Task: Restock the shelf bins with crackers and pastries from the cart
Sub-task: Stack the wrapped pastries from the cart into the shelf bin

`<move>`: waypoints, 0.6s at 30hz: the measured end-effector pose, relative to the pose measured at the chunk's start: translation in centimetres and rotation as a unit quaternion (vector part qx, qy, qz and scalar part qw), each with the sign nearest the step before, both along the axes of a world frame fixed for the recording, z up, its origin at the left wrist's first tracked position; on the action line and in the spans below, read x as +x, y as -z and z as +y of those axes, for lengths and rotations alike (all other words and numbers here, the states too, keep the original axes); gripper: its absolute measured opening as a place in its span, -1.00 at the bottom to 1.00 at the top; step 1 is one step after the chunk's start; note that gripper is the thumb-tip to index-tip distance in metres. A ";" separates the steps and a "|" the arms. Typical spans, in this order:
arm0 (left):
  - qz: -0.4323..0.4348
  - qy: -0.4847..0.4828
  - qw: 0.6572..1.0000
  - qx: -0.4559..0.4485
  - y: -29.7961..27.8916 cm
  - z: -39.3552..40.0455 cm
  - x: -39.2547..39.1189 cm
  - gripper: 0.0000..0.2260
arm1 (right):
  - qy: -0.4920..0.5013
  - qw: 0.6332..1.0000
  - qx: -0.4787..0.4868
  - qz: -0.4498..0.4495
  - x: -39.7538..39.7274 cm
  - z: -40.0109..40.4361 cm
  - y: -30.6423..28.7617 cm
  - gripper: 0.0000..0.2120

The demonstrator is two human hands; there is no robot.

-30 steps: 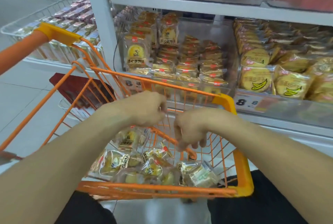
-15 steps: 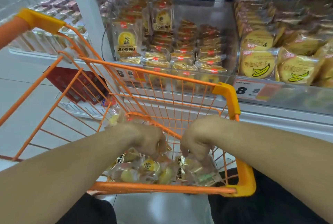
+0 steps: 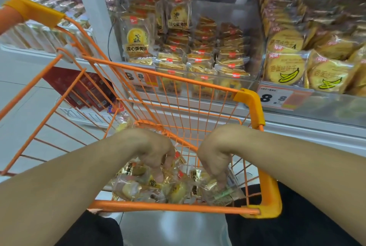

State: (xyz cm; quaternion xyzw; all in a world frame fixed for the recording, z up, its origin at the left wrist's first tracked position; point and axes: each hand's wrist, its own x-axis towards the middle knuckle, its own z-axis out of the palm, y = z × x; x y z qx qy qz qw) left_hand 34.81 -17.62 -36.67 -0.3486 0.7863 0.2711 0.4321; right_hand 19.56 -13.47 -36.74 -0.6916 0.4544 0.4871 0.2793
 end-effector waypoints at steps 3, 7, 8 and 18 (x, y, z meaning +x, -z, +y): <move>0.015 -0.003 1.000 0.000 0.3 -0.8 0.5 -0.66 | -0.026 0.999 0.018 0.012 0.2 0.3 -0.6 -0.70; 0.082 -0.046 0.995 -0.031 -0.9 -1.8 1.0 -0.72 | 0.045 0.997 -0.015 -0.053 -0.6 -0.3 -1.9 -0.64; 0.099 -0.058 0.992 -0.052 -1.4 -2.0 1.0 -0.73 | 0.055 0.996 -0.040 -0.066 -0.8 -0.4 -2.0 -0.67; 0.223 -0.280 0.915 -0.186 -3.6 -3.2 1.6 -0.59 | 0.372 0.862 -0.182 -0.293 -3.8 -0.4 -6.5 -0.65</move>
